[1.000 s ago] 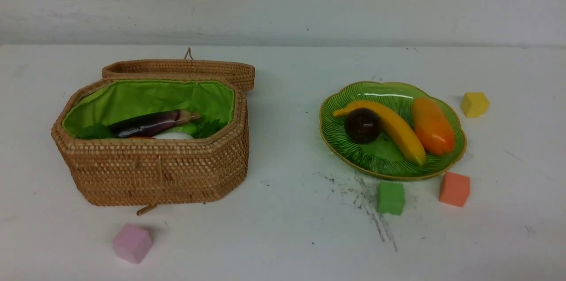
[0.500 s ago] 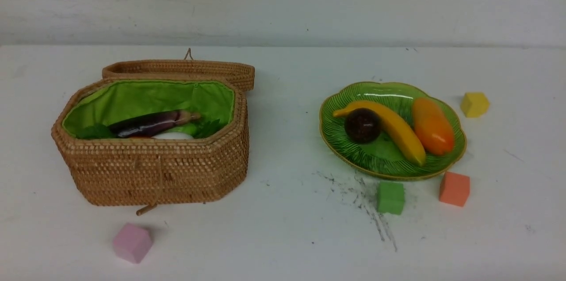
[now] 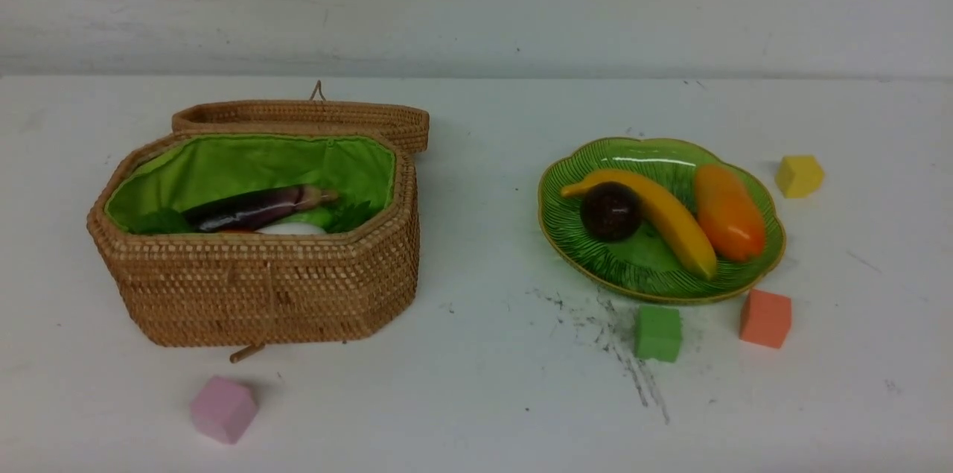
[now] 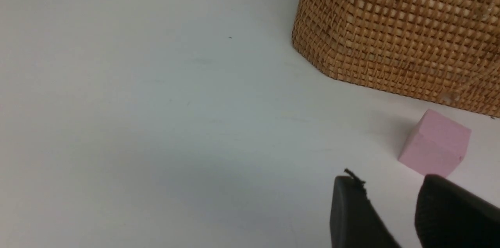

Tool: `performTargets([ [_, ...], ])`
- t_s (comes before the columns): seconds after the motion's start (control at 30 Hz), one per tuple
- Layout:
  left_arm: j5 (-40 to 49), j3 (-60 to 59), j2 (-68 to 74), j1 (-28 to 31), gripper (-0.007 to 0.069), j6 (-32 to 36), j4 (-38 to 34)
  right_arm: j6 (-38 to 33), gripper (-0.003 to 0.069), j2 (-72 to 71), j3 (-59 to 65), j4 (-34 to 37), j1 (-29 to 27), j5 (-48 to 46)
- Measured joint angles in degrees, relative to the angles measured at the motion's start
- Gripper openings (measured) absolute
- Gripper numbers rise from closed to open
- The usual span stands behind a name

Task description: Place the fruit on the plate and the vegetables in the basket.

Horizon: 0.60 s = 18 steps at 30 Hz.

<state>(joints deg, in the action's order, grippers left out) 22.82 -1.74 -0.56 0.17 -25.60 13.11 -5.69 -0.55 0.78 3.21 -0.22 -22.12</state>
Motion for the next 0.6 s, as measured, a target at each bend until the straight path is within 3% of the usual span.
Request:
performTargets([
  [0.6,-0.03,0.0,0.0,-3.05,0.0239,0.0,0.0,0.0,0.0029,0.0,0.0,0.0,0.0,0.0],
])
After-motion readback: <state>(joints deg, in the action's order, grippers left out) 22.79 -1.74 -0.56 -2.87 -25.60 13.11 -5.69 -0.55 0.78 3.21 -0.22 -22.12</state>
